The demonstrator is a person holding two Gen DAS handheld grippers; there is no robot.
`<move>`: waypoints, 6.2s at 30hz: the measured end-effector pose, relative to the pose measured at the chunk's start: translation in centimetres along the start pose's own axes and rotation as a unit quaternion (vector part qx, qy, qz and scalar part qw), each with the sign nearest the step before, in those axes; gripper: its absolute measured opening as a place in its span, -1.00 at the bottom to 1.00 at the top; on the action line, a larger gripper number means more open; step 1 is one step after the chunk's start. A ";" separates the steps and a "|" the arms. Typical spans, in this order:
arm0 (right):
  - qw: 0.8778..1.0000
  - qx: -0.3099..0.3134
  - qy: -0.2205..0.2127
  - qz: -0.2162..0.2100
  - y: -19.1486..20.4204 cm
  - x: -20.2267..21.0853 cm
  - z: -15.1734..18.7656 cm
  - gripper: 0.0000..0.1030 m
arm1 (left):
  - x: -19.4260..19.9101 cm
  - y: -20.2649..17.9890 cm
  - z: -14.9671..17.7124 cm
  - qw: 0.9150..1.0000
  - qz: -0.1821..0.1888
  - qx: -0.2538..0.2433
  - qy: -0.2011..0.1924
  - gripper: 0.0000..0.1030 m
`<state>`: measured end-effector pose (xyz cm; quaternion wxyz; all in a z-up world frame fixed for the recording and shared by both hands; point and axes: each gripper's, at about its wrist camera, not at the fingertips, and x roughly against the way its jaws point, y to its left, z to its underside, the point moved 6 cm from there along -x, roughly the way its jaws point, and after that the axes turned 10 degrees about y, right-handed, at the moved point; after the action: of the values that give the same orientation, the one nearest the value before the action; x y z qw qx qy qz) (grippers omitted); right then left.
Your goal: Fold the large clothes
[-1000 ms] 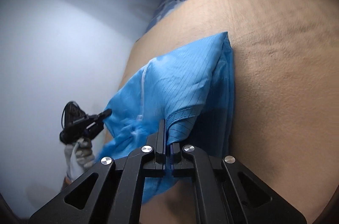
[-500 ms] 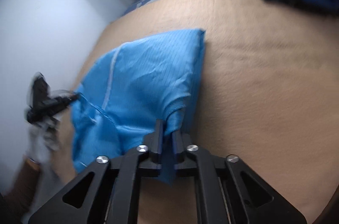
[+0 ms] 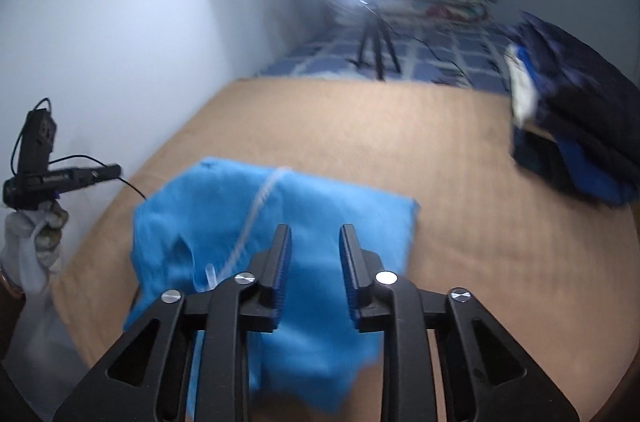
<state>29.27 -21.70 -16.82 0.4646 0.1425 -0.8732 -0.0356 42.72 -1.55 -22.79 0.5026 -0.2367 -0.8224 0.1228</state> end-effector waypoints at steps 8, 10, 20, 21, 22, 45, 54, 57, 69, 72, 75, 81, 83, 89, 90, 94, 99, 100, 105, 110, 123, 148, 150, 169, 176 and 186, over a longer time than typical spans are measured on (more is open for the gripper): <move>0.999 0.005 0.035 -0.014 0.5 -7.9 -3.9 -0.54 | -8.4 -5.3 -4.0 0.997 -0.009 -0.062 0.035 -0.69; 0.999 0.016 0.050 -0.011 0.6 -9.6 -3.8 -0.54 | -10.5 -5.9 -4.0 0.995 -0.016 -0.086 0.051 -0.69; 0.994 0.023 0.109 -0.005 -0.7 -12.4 0.2 -0.60 | -14.4 -2.5 -1.9 0.993 -0.015 -0.077 0.084 -0.70; 0.994 0.019 0.106 -0.002 -1.2 -11.3 0.6 -0.60 | -13.7 -2.0 -1.7 0.994 -0.021 -0.077 0.080 -0.69; 0.994 0.021 0.107 0.004 -1.6 -10.7 1.2 -0.60 | -12.9 -1.6 -1.3 0.994 -0.028 -0.076 0.077 -0.69; 0.999 0.030 0.017 0.020 0.6 12.0 10.6 -0.60 | 20.3 0.2 8.2 0.997 0.005 -0.013 -0.082 -0.69; 0.997 0.047 -0.054 0.014 1.6 21.7 6.1 -0.54 | 27.6 -3.0 6.7 0.990 -0.008 -0.056 -0.129 -0.27; 0.999 0.036 -0.030 0.002 1.2 18.1 6.8 -0.54 | 22.6 -2.6 6.6 0.995 0.002 -0.044 -0.093 -0.27; 0.985 -0.058 0.120 -0.112 1.5 -0.2 13.8 -0.54 | 2.9 -1.8 6.3 1.000 -0.008 -0.010 0.015 -0.27; 0.979 -0.103 0.118 -0.134 0.8 -2.1 14.4 -0.54 | 0.4 -1.9 6.1 1.000 -0.001 -0.004 0.029 -0.27; 0.969 -0.143 0.111 -0.167 0.2 -3.2 14.5 -0.54 | -1.6 -1.8 6.1 0.999 -0.005 -0.008 0.042 -0.27; 0.943 -0.189 0.152 -0.229 -0.7 -4.4 16.2 -0.92 | -4.6 -0.7 7.2 0.997 -0.028 -0.015 0.077 -0.27; 0.953 -0.159 0.165 -0.199 -0.6 -3.1 16.5 -0.86 | -3.6 -0.5 7.3 0.998 -0.018 -0.016 0.064 -0.27; 0.992 -0.067 0.049 -0.097 -0.8 3.5 12.5 -0.86 | -2.1 0.1 5.7 0.999 0.002 -0.003 0.032 -0.27; 0.994 -0.064 0.040 -0.080 -1.0 3.5 11.8 -0.86 | -2.6 0.4 5.8 0.999 0.004 0.003 0.038 -0.27; 0.997 -0.064 0.026 -0.044 -1.7 1.8 10.4 -0.86 | -4.8 1.3 6.9 0.998 -0.011 0.004 0.059 -0.27; 0.992 -0.066 0.103 -0.024 -2.1 -2.5 13.8 -0.86 | -6.6 1.9 8.6 0.996 -0.037 -0.029 0.073 -0.27; 0.992 -0.055 0.115 -0.017 -2.1 -2.8 14.4 -0.86 | -6.3 2.0 8.5 0.996 -0.034 -0.024 0.074 -0.27; 0.994 -0.040 0.092 -0.043 -2.2 0.6 13.5 -0.75 | -3.3 3.1 7.3 0.999 0.013 0.012 0.052 -0.07; 0.997 -0.032 0.060 -0.042 -4.5 2.2 11.2 0.55 | -3.3 5.3 5.7 0.989 0.097 0.084 0.071 0.33; 0.958 -0.158 0.107 -0.214 -8.8 -5.5 9.2 0.55 | -7.5 7.8 3.5 0.954 0.222 0.155 0.131 0.33; 0.961 -0.132 0.106 -0.217 -3.2 -6.2 6.4 -0.88 | -8.8 0.7 1.7 0.988 0.100 0.033 0.112 -0.89; 0.967 -0.124 0.108 -0.195 -2.5 -5.7 6.3 -0.89 | -8.0 0.3 1.9 0.990 0.091 0.029 0.104 -0.91; 0.994 -0.044 0.065 -0.082 2.6 6.2 4.9 -0.92 | 0.8 -7.2 4.3 0.995 0.089 -0.020 0.049 -0.92; 0.997 -0.036 0.039 -0.057 2.7 10.2 5.4 -0.92 | 3.4 -11.3 4.9 0.994 0.094 -0.053 0.033 -0.92; 0.999 -0.047 0.008 -0.026 -0.8 15.5 6.3 -0.92 | 4.4 -18.5 4.4 0.988 0.104 -0.111 0.030 -0.92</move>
<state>16.07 -27.23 -8.14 0.4763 0.1435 -0.8631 -0.0874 32.18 -15.04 -13.32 0.4822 -0.3788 -0.7863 0.0756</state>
